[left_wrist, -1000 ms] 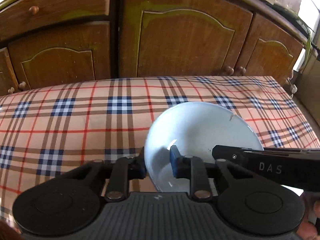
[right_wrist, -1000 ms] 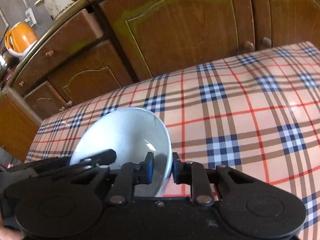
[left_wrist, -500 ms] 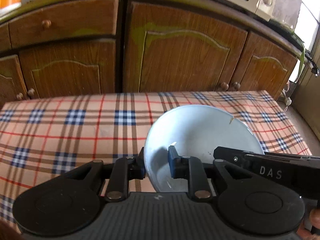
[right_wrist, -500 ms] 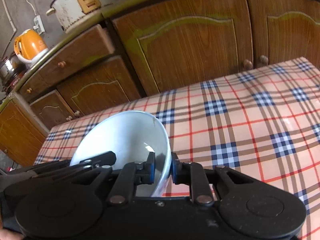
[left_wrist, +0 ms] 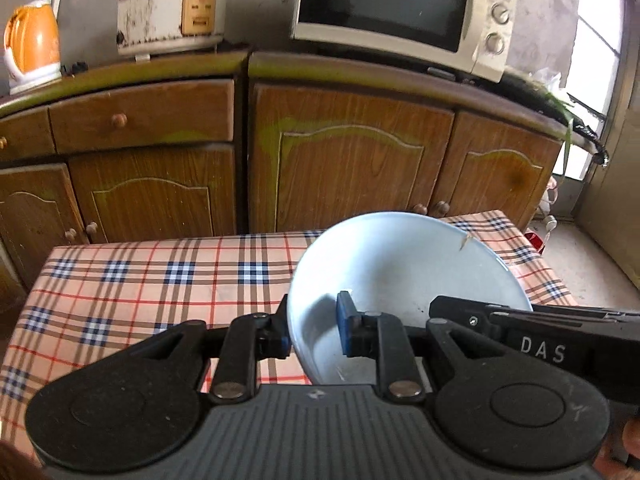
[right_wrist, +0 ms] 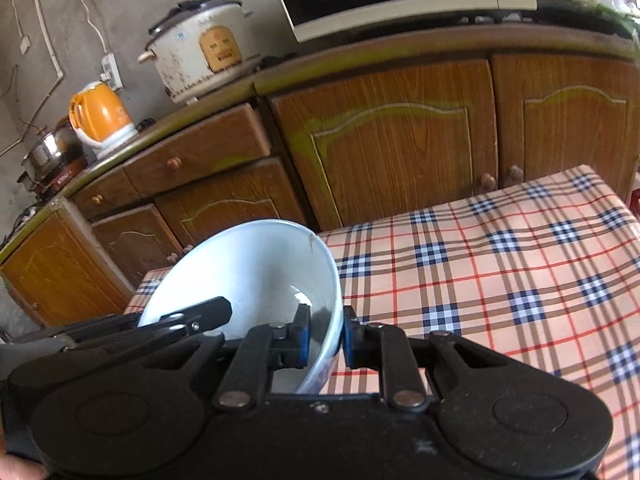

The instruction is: Organize plates and bowls

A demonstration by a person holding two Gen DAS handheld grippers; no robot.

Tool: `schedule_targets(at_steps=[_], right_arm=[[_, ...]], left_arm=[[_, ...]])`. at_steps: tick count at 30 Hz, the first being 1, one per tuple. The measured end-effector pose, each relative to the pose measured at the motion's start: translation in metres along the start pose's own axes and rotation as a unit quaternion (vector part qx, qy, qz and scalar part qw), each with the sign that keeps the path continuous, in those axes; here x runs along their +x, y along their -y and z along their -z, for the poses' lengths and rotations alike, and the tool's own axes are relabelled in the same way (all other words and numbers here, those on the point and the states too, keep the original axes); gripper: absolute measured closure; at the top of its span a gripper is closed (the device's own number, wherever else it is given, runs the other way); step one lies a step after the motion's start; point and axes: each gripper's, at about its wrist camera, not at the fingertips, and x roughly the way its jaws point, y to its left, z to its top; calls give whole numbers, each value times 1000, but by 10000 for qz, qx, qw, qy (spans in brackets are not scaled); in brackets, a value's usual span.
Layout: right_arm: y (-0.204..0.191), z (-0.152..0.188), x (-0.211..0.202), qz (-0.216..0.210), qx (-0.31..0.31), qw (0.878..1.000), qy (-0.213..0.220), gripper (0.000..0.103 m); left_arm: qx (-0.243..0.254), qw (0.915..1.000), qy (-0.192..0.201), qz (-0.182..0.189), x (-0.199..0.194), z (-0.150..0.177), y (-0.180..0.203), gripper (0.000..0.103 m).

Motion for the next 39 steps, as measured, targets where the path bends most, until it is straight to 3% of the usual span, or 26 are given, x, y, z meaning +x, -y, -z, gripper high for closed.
schedule_targets(at_steps=[21,39], right_arm=[[-34,24,-113,-153,-171,9993,308,82],[-43,44,-158,-155,-293,9985,447,82]], left_arm=[[159,9990,405,-130,-95,14,23,81],[213,9980,573,-134,-132,32,33,80]])
